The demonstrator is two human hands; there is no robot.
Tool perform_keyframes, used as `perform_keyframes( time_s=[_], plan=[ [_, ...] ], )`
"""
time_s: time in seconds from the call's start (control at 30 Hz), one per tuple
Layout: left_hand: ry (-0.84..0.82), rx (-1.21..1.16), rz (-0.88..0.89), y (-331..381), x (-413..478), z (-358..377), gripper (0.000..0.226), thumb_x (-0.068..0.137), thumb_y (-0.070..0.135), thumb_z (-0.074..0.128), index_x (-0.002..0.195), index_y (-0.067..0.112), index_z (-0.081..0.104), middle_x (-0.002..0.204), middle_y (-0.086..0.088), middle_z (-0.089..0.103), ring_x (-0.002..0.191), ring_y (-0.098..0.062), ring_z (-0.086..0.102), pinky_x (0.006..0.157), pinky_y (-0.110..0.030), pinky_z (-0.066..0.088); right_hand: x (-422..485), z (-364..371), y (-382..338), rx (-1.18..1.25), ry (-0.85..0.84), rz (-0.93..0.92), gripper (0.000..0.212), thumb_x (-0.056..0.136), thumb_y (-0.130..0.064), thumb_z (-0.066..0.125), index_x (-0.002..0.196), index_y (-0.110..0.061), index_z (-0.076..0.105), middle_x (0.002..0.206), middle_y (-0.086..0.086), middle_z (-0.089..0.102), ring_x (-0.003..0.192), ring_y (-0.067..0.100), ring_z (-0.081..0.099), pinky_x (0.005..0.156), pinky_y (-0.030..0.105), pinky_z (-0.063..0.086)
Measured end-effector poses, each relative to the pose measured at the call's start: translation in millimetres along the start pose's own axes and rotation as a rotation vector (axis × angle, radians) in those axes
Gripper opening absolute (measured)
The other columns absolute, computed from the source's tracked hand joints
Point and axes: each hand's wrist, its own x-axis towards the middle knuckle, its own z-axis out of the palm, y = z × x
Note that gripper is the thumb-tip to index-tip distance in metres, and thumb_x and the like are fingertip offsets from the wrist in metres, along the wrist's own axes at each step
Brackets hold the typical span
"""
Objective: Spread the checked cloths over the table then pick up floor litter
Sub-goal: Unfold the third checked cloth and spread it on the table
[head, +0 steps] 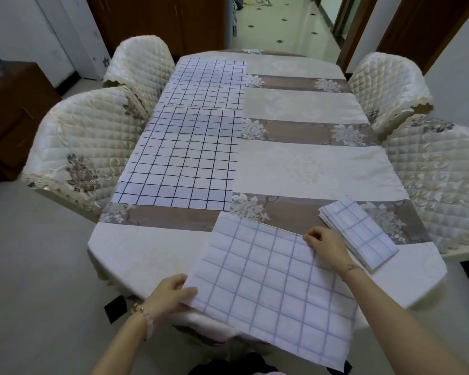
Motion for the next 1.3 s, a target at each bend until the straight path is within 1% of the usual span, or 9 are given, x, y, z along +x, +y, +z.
perform_keyframes(
  time_s=[0.13,0.23,0.33,0.4,0.5,0.7,0.9,1.1,1.3],
  plan=[
    [0.044,-0.088,-0.037,-10,-1,1,0.012,0.084,-0.006,0.06,0.074,0.0,0.058,0.061,-0.006,0.06,0.054,-0.013,0.057,0.061,-0.028,0.057,2,1,3,0.0,0.056,-0.013,0.014,0.091,-0.022,0.056,0.078,-0.019,0.06,0.078,0.0,0.063,0.078,0.021,0.059,0.065,0.03,0.04],
    [0.12,-0.12,0.019,-10,-4,9,0.016,0.084,-0.006,0.06,0.069,0.0,0.058,0.052,0.0,0.06,0.057,-0.015,0.056,0.055,-0.024,0.056,2,1,0,-0.038,0.099,0.002,0.011,0.091,-0.021,0.056,0.089,-0.016,0.065,0.092,0.007,0.067,0.09,0.026,0.061,0.073,0.034,0.047],
    [0.193,-0.132,0.083,-5,-8,19,0.014,0.083,-0.003,0.062,0.07,-0.001,0.057,0.057,-0.006,0.057,0.055,-0.013,0.055,0.049,-0.017,0.05,-12,2,-11,-0.119,0.206,-0.021,0.029,0.088,-0.02,0.061,0.115,-0.008,0.063,0.119,0.014,0.061,0.112,0.031,0.052,0.096,0.039,0.042],
    [0.21,-0.207,0.099,-2,-11,26,0.012,0.082,-0.002,0.064,0.074,-0.002,0.055,0.066,-0.013,0.05,0.059,-0.017,0.054,0.051,-0.017,0.051,-37,5,-34,0.048,0.233,-0.102,0.034,0.086,-0.018,0.064,0.119,-0.009,0.06,0.12,0.011,0.06,0.115,0.026,0.052,0.099,0.035,0.039],
    [0.174,-0.31,0.119,4,-17,37,0.02,0.083,0.001,0.065,0.068,0.003,0.051,0.067,-0.01,0.043,0.063,-0.019,0.052,0.058,-0.022,0.055,-87,24,-75,0.349,0.057,-0.217,0.031,0.083,-0.021,0.069,0.114,-0.021,0.062,0.115,-0.01,0.062,0.11,0.004,0.055,0.096,0.022,0.041],
    [0.136,-0.349,0.2,24,-32,55,0.029,0.083,0.006,0.066,0.06,0.009,0.049,0.062,-0.009,0.055,0.064,-0.019,0.059,0.064,-0.032,0.057,-131,71,-106,0.286,-0.289,-0.27,0.051,0.078,-0.043,0.067,0.125,-0.04,0.049,0.122,-0.03,0.048,0.114,-0.009,0.047,0.091,0.01,0.039],
    [0.149,-0.317,0.222,32,-32,56,0.015,0.081,0.005,0.067,0.076,-0.002,0.055,0.079,-0.018,0.063,0.078,-0.024,0.064,0.063,-0.026,0.056,-129,68,-95,0.35,-0.078,-0.203,0.01,0.084,-0.03,0.063,0.082,-0.025,0.071,0.08,-0.011,0.071,0.079,0.002,0.064,0.071,0.015,0.048],
    [0.077,-0.177,0.241,40,-32,40,0.005,0.079,0.001,0.069,0.081,0.004,0.07,0.076,-0.005,0.073,0.073,-0.017,0.068,0.065,-0.024,0.057,-118,39,-81,0.464,0.026,-0.164,0.029,0.088,-0.019,0.061,0.059,-0.015,0.059,0.052,-0.006,0.051,0.052,0.002,0.041,0.052,0.018,0.03],
    [0.142,-0.164,0.337,65,-28,4,0.006,0.082,0.003,0.066,0.086,0.006,0.069,0.083,-0.008,0.072,0.079,-0.018,0.066,0.07,-0.028,0.056,-124,-30,-43,0.59,0.353,-0.063,0.036,0.089,-0.018,0.06,0.059,-0.007,0.046,0.054,-0.003,0.035,0.052,0.007,0.03,0.049,0.023,0.024]
  ],
)
